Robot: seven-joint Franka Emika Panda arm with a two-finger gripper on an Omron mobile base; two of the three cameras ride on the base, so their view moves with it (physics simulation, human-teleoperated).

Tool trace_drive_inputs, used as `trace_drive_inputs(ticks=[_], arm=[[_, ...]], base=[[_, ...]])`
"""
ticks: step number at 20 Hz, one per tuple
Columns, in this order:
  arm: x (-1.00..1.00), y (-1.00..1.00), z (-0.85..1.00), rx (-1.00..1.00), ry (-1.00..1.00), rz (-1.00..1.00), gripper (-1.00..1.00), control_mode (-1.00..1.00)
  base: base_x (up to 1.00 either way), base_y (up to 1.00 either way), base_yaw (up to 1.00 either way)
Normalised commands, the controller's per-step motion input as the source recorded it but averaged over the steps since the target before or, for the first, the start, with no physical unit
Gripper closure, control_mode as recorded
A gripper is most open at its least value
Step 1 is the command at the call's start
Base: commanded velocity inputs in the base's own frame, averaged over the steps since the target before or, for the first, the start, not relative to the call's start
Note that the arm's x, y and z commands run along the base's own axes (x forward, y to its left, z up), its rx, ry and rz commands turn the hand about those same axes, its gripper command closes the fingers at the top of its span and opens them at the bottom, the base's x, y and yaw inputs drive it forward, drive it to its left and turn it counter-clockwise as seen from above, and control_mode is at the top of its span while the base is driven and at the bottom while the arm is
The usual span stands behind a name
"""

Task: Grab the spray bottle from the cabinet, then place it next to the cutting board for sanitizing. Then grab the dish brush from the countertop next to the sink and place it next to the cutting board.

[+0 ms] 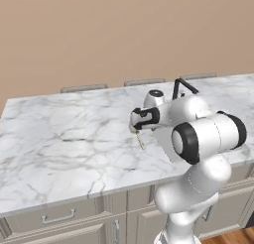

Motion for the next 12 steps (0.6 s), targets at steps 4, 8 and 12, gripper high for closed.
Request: trace_drive_inputs(ticks=[4,8,12], arm=[[0.41,0.15,-0.24,-0.01,0.08,0.01,-1.0,-1.0],[0.28,0.23,-0.32,-0.01,0.1,0.0,-1.0,-1.0],[0.2,0.21,-0.41,0.0,0.07,0.0,-1.0,-1.0]], base=[[0.0,0.0,0.0],[0.0,0.0,0.0],[0.0,0.0,0.0]])
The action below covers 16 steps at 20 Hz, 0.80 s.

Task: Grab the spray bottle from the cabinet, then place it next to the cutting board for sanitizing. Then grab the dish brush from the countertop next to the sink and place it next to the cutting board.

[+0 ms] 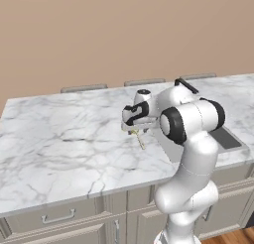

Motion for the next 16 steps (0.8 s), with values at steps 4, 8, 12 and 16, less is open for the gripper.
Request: trace_drive_inputs(ticks=[4,8,12,16], arm=[[0.08,0.0,-0.31,0.0,0.03,0.0,-1.0,-1.0],[0.08,0.0,-0.23,0.0,0.01,0.0,-1.0,-1.0],[0.05,0.0,-0.19,0.0,0.0,0.0,-1.0,-1.0],[0.09,0.0,-0.23,0.0,0.0,0.0,-1.0,-1.0]], base=[[0.0,0.0,0.0],[0.0,0.0,0.0],[0.0,0.0,0.0],[0.0,0.0,0.0]])
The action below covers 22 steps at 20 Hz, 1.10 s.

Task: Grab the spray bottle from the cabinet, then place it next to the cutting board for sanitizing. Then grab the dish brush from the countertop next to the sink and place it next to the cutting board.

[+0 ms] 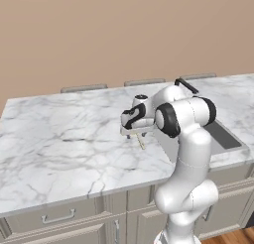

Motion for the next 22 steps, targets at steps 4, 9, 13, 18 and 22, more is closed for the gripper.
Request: trace_drive_inputs(ticks=[4,9,13,18,22], arm=[[0.19,0.0,-0.25,0.0,0.0,0.0,-1.0,-1.0],[0.15,0.0,-0.29,0.0,0.0,0.0,1.0,-1.0],[0.06,0.0,-0.21,0.0,0.0,0.0,1.0,-1.0],[0.05,0.22,-0.09,0.0,0.0,0.02,1.0,-1.0],[0.0,0.32,0.0,0.0,0.0,0.14,1.0,-1.0]], base=[[0.0,0.0,0.0],[0.0,0.0,0.0],[0.0,0.0,0.0],[0.0,0.0,0.0],[0.0,0.0,0.0]])
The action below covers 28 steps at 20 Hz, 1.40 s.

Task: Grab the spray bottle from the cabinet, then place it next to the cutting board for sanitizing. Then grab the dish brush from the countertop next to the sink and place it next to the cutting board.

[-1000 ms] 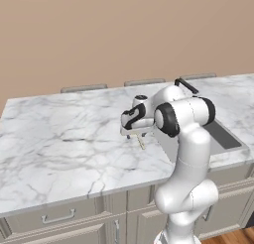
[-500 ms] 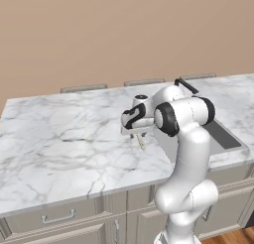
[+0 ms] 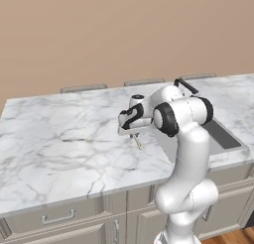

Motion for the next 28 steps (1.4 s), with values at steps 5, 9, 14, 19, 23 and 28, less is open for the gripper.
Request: trace_drive_inputs(ticks=[5,9,14,19,23,28], arm=[[-0.11,0.09,0.52,0.0,-0.13,0.12,1.0,-1.0],[-0.5,-0.09,0.96,0.0,-0.28,0.06,1.0,-1.0],[-0.97,-0.17,0.78,0.01,-0.28,0.04,1.0,-1.0],[-0.98,-0.1,0.95,0.09,-0.27,0.04,1.0,-1.0],[-0.95,-0.06,1.0,0.12,-0.29,0.04,1.0,-1.0],[-0.92,-0.07,0.98,0.07,-0.34,0.02,1.0,-1.0]], base=[[0.0,0.0,0.0],[0.0,0.0,0.0],[0.0,0.0,0.0],[0.0,0.0,0.0],[0.0,0.0,0.0],[0.0,0.0,0.0]])
